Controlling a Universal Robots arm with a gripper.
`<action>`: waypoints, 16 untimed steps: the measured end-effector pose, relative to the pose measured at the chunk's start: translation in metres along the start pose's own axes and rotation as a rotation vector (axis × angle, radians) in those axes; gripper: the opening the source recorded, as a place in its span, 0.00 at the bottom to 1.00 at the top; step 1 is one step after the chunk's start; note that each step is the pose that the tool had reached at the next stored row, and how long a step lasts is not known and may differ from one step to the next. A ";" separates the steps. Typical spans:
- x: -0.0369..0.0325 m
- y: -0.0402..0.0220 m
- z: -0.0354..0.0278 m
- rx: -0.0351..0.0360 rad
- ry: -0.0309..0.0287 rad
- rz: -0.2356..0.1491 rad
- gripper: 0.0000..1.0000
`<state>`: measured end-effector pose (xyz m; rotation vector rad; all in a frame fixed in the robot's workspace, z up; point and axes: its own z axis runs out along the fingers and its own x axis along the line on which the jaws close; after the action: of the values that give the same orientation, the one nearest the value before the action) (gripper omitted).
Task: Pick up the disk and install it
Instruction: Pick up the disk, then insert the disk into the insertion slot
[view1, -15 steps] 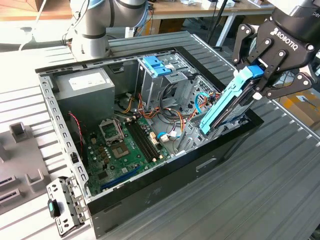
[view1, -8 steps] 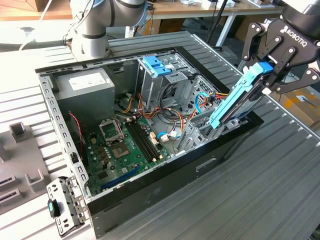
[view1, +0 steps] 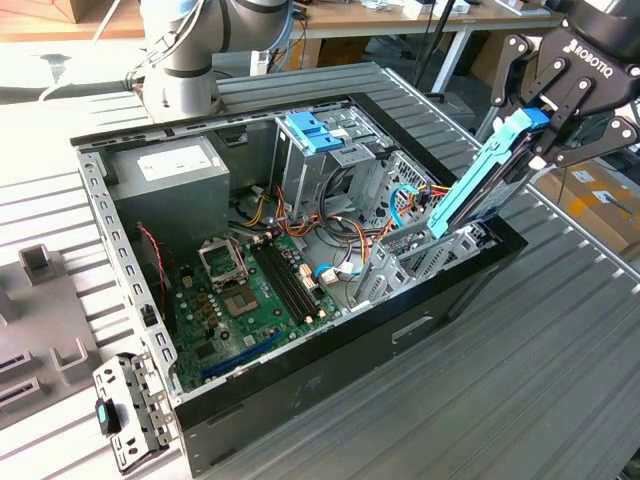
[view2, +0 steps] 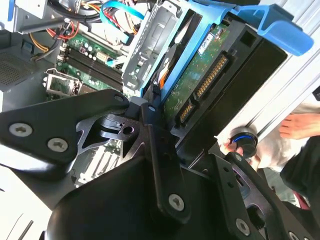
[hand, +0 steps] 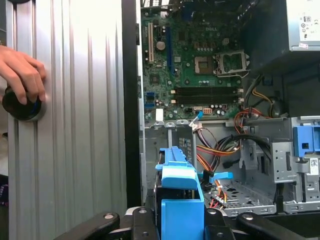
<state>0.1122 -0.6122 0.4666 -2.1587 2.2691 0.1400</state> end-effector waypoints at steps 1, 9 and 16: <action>-0.0007 -0.0017 0.0000 0.0000 0.0000 0.000 0.36; -0.0014 -0.0038 -0.0001 0.0000 0.0000 0.000 0.36; -0.0012 -0.0020 0.0001 0.0000 0.0000 0.000 0.36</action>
<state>0.1143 -0.6111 0.4665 -2.1586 2.2691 0.1401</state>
